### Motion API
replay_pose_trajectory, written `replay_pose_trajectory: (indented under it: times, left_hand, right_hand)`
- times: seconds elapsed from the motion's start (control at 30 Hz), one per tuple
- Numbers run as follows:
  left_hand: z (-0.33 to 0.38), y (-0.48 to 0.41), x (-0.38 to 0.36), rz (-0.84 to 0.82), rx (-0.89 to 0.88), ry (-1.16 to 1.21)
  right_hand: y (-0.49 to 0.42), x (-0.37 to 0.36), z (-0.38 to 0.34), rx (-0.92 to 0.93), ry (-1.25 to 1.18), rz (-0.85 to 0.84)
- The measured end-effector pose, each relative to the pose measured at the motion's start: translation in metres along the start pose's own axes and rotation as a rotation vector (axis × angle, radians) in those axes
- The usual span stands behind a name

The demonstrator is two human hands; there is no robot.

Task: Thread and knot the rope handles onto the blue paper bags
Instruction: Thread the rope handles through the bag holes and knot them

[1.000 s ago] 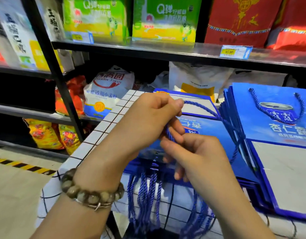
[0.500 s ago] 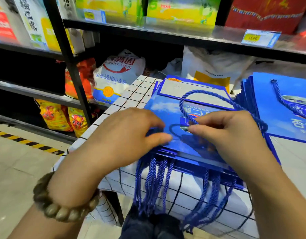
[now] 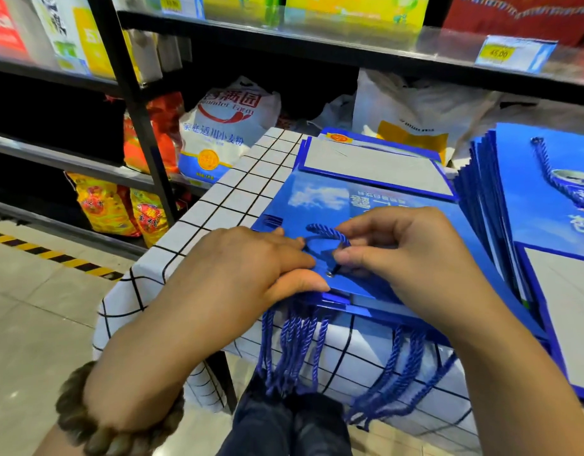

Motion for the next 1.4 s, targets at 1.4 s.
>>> replay_pose_trajectory:
  times: [1.4]
  left_hand:
    - [0.036, 0.005, -0.011, 0.17, 0.381, -0.356]
  right_hand:
    - [0.0, -0.004, -0.004, 0.188, 0.639, -0.447]
Point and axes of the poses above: each hand's wrist, its own y-axis away from the middle knuckle, its own x-axis out of the back of the hand, z = x × y, the point moved 4 cm from there along -y, towards the middle knuckle, and after that the axes turned 15 degrees about x, right-handed, at the moved point
